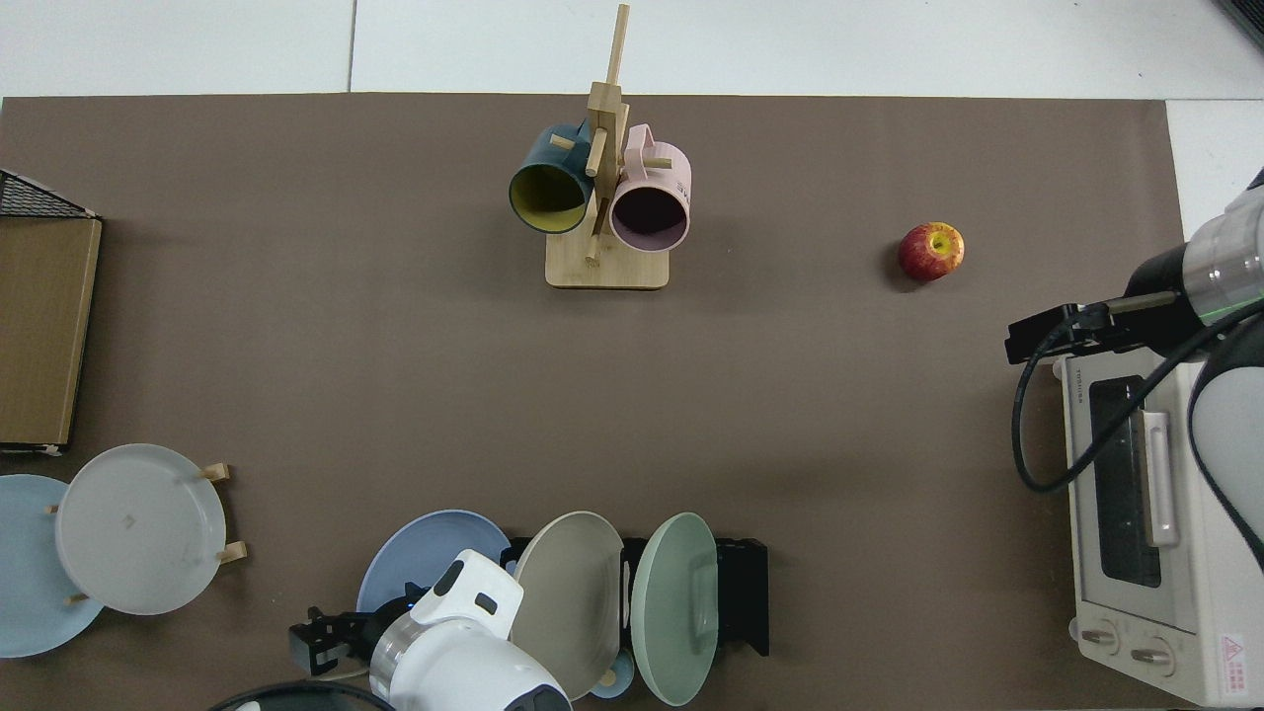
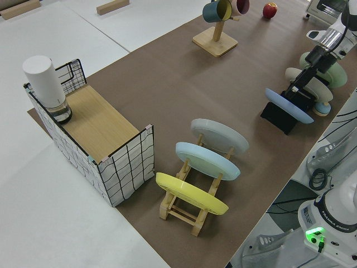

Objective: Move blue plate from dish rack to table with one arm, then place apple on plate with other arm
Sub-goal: 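Lower the left gripper onto the light blue plate rim and grasp it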

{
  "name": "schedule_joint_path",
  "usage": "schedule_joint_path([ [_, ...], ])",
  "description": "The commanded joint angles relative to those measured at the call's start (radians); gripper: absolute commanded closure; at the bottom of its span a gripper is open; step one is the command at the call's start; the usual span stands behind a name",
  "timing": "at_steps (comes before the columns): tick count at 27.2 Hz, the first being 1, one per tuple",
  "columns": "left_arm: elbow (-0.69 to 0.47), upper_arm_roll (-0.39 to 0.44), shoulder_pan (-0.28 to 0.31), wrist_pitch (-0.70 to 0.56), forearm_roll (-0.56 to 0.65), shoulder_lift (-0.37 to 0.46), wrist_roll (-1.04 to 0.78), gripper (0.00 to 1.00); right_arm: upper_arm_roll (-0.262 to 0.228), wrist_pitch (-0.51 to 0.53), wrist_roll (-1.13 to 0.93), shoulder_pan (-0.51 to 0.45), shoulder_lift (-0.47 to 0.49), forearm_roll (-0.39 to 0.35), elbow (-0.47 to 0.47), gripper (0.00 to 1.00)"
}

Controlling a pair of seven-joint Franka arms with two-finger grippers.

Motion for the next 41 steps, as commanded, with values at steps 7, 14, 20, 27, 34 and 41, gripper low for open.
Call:
schedule_joint_path([
  [7,-0.046,0.01,-0.004,0.067,0.017,-0.01,-0.008,0.3,0.0,-0.007,-0.02,-0.009,-0.01,0.022,-0.009,0.0],
  [14,-0.054,0.013,-0.003,0.09,0.017,-0.002,0.003,0.44,0.0,-0.008,-0.02,-0.009,-0.01,0.022,-0.009,0.0],
  [20,-0.054,0.018,0.002,0.106,0.017,0.004,0.007,0.52,0.0,-0.008,-0.02,-0.009,-0.01,0.022,-0.009,0.0],
  [27,-0.054,0.018,0.011,0.11,0.017,0.007,0.017,0.75,0.0,-0.008,-0.02,-0.008,-0.01,0.022,-0.009,0.0],
  [34,-0.052,0.018,0.013,0.107,0.016,0.007,0.027,0.94,0.0,-0.008,-0.02,-0.008,-0.01,0.022,-0.009,0.0],
  [41,-0.048,0.018,0.013,0.104,0.017,0.007,0.027,1.0,0.0,-0.008,-0.02,-0.009,-0.01,0.022,-0.009,0.0],
])
